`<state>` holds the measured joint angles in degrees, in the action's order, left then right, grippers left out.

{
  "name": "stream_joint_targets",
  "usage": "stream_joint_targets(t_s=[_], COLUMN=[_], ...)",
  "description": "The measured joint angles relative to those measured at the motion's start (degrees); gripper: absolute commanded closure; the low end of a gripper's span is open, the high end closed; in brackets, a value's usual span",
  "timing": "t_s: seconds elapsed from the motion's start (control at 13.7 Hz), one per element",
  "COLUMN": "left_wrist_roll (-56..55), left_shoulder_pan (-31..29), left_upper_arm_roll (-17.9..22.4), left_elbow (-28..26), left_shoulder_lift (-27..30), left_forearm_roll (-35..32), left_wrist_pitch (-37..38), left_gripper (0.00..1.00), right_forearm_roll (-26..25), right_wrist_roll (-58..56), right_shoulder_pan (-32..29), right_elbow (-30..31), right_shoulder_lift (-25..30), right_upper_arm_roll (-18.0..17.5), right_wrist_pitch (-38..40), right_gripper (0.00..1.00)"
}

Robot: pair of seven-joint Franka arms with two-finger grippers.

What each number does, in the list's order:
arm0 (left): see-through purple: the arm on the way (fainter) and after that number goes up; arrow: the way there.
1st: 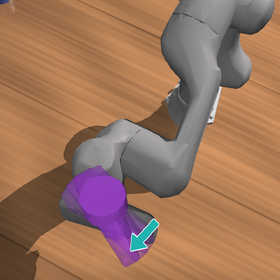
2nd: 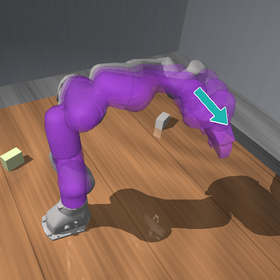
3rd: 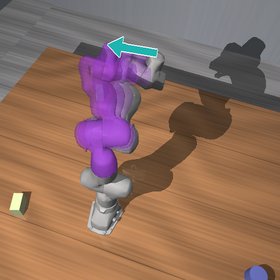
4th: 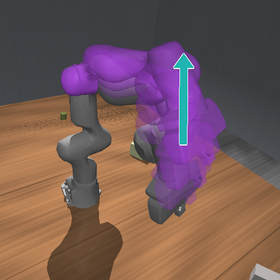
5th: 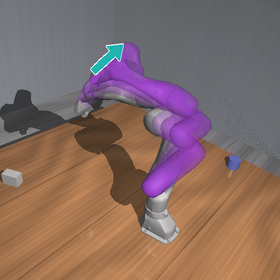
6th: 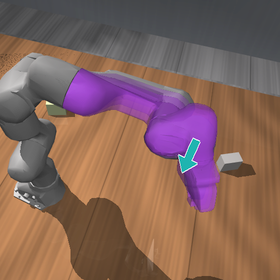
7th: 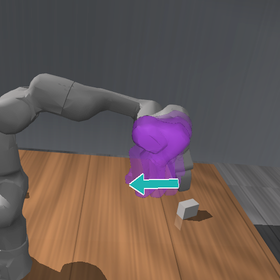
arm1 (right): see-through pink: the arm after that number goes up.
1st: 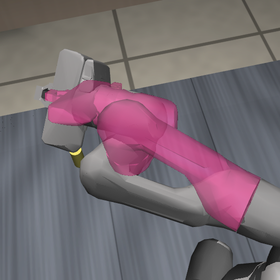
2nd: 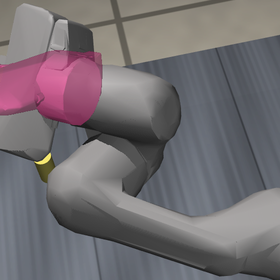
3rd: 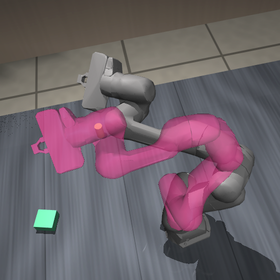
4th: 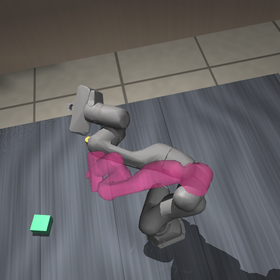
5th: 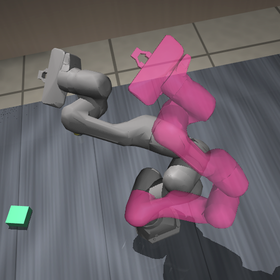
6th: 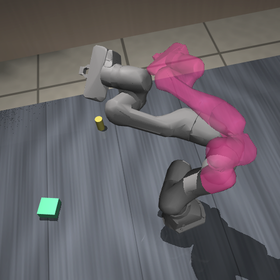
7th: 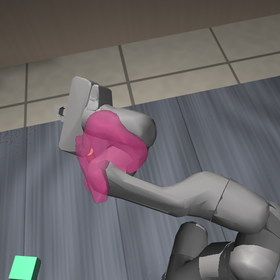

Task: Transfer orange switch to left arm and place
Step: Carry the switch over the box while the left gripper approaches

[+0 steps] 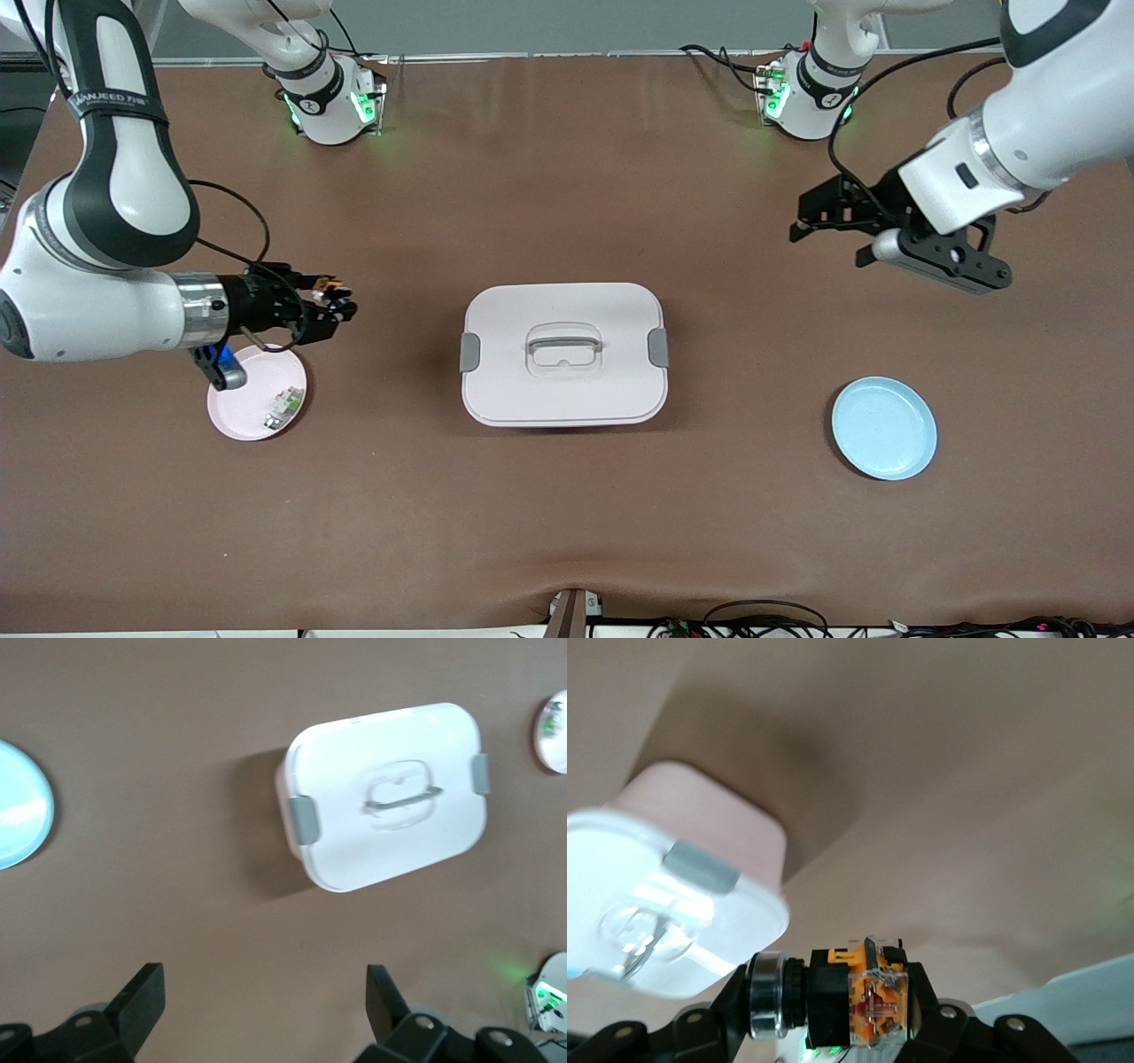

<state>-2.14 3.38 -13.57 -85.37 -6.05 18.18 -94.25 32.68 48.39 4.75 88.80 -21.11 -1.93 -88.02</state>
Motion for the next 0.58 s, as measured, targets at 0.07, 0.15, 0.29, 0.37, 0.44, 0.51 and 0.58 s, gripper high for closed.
stream_joint_targets(t_s=[0.07,0.15,0.29,0.37,0.44,0.51,0.58], left_wrist_roll=[0.5,1.0,1.0,0.5,-0.4,-1.7,-3.2], left_shoulder_pan=[0.1,0.1,0.3,0.4,0.6,0.7,0.9], left_upper_arm_roll=[-1.3,-2.5,-4.0,-4.2,-4.3,-4.3,-4.3], left_elbow=[0.2,0.3,0.2,0.2,0.0,-0.1,-0.2], left_shoulder_lift=[0.0,0.0,0.0,-0.1,-0.2,-0.5,-0.9], left_forearm_roll=[0.2,1.2,4.6,7.2,9.7,11.4,12.4], left_wrist_pitch=[-0.8,-2.1,-5.3,-6.5,-7.1,-7.3,-7.5], left_gripper=[0.00,0.00,0.00,0.00,0.00,0.00,0.00], right_forearm_roll=[1.7,2.6,3.4,4.6,6.8,9.3,11.5], right_wrist_roll=[2.1,4.4,9.3,11.8,13.9,15.4,16.8], right_shoulder_pan=[1.1,2.2,5.3,7.0,8.3,9.3,10.0], right_elbow=[-0.2,-0.5,-1.0,-1.1,-1.1,-1.1,-1.2], right_shoulder_lift=[0.0,0.0,0.0,0.0,0.0,0.0,0.0], right_upper_arm_roll=[0.0,0.0,-0.1,-0.1,-0.1,-0.1,-0.1], right_wrist_pitch=[-0.9,-2.0,-4.9,-6.8,-8.3,-9.4,-10.5], right_gripper=[0.74,0.74,0.74,0.74,0.74,0.74,0.74])
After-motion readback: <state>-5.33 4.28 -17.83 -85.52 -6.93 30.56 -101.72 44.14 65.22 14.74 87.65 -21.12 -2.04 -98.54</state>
